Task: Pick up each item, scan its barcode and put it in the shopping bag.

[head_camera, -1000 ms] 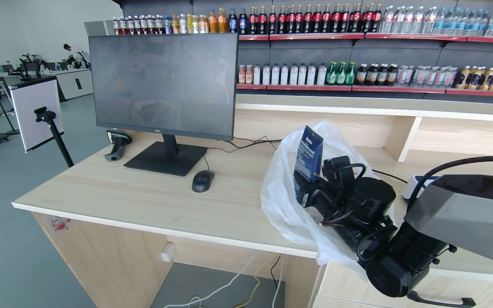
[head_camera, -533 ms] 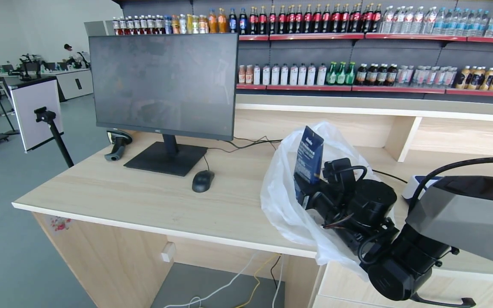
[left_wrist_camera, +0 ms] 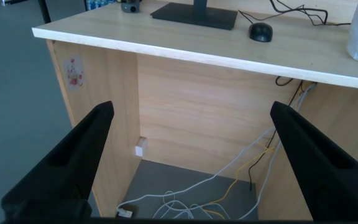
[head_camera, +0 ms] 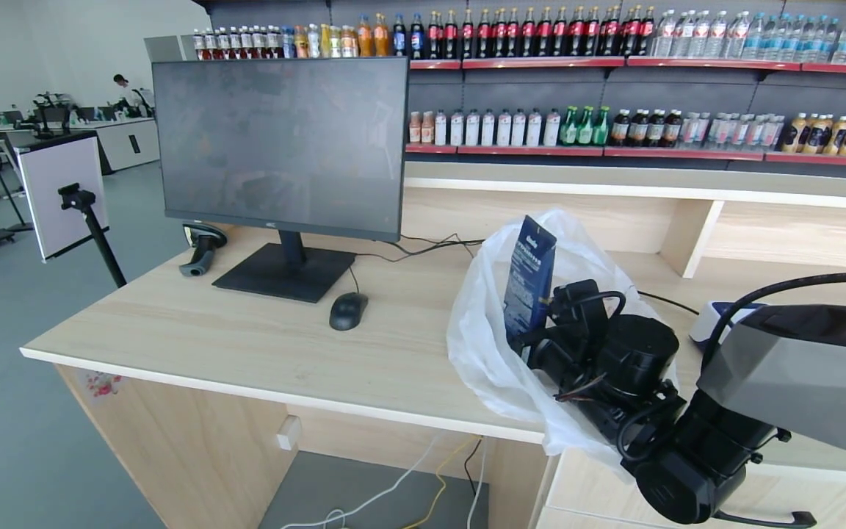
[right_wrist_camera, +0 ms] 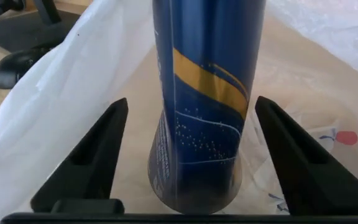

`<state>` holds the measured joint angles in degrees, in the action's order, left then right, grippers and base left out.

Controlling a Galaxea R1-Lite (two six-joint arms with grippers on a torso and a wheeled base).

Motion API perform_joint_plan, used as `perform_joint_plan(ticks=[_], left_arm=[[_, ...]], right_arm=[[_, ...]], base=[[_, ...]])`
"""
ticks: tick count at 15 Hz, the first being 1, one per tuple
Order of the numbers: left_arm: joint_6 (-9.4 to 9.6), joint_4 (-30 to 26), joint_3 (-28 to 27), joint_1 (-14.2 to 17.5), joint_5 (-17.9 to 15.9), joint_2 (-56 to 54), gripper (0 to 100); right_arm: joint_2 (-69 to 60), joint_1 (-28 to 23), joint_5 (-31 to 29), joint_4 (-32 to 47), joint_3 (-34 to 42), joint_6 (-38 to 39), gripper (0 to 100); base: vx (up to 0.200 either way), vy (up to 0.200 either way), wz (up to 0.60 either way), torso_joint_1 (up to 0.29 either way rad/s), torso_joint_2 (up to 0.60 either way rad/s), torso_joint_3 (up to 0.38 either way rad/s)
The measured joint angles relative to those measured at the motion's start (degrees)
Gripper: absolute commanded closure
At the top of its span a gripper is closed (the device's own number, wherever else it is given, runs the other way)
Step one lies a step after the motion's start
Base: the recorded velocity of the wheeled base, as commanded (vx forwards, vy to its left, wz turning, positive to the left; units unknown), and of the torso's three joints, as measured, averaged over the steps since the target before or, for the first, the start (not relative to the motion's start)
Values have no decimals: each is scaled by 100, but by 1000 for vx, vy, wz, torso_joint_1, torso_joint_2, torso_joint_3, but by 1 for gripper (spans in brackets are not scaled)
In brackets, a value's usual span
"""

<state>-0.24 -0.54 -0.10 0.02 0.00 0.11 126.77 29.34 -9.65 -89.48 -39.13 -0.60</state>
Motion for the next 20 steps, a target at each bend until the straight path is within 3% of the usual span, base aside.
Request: perform_joint_plan(ticks=[6, 20], left_arm=[[0, 0, 0, 2, -2, 0, 0], [0, 0, 0, 2, 0, 0, 0]], right_arm=[[-384, 21, -2, -38, 212, -5, 0], [-2165, 295, -11, -46, 1598, 0, 0]], base=[[0, 0, 0, 0, 0, 0], [0, 0, 0, 0, 0, 0]])
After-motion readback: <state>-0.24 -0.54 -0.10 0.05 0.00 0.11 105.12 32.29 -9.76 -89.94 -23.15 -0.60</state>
